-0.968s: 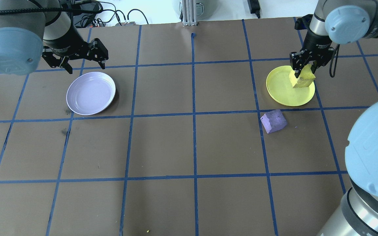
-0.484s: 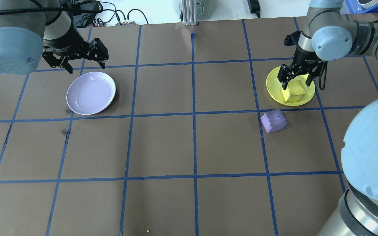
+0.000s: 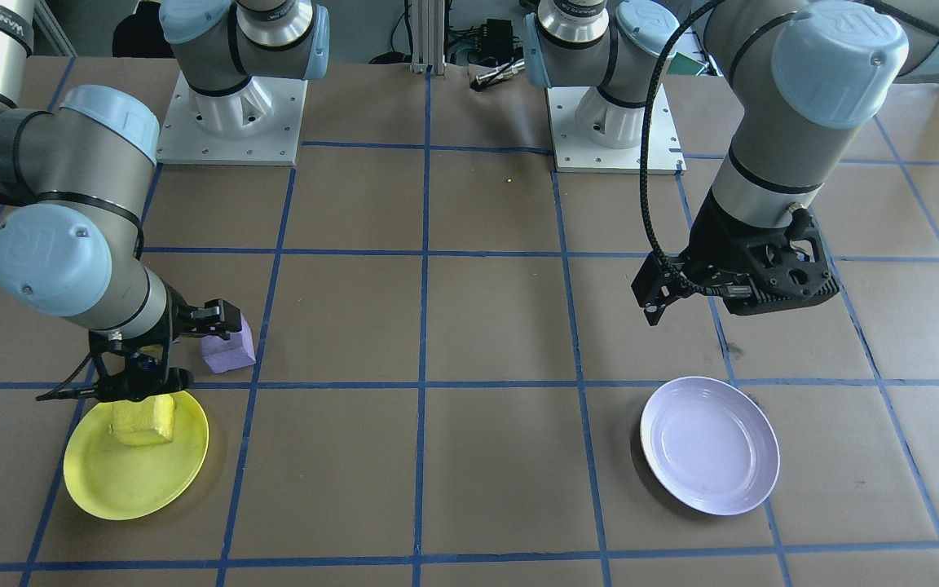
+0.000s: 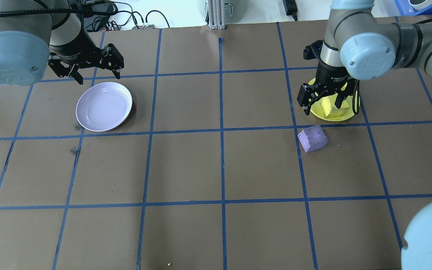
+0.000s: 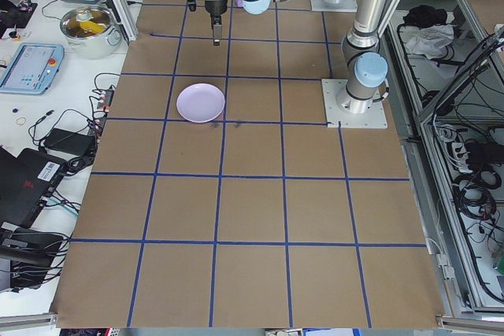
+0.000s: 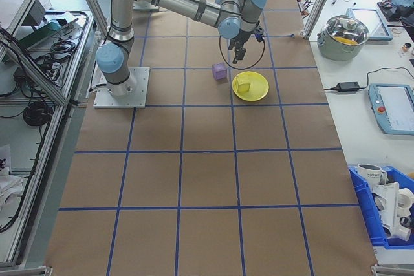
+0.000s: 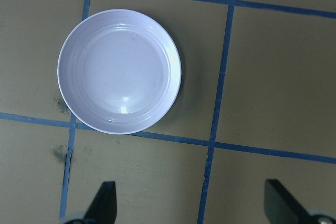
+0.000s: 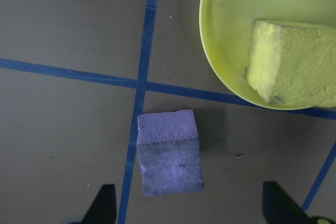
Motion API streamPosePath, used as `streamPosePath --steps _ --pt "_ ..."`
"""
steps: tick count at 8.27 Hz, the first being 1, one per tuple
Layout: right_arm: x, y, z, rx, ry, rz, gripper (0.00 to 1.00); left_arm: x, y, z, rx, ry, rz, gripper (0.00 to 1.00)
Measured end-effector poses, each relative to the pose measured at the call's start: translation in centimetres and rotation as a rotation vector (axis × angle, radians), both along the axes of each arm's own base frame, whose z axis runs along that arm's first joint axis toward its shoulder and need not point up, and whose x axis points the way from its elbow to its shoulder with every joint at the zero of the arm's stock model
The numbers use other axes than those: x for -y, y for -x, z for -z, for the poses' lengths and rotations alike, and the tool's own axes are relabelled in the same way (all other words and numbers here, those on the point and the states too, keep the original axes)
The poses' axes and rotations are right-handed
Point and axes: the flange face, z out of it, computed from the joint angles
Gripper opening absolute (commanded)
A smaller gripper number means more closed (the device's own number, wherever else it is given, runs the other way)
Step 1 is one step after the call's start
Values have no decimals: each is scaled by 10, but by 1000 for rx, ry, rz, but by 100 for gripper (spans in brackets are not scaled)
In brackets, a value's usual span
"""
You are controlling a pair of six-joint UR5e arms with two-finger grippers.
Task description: Sort blocks by color into plates
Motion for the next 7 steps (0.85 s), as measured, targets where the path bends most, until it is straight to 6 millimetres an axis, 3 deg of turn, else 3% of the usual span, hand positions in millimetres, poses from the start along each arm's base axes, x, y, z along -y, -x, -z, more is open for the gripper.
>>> streamPosePath --steps 2,3,6,7 --pt "-41 -10 34 37 -11 -63 99 0 0 0 0 0 0 100" --pt "-56 -12 48 41 -10 -82 92 0 0 0 0 0 1 100" --pt "-59 -10 68 33 37 -181 92 0 0 0 3 0 3 100" --pt "-55 -8 73 20 50 -199 99 0 0 0 2 0 2 100"
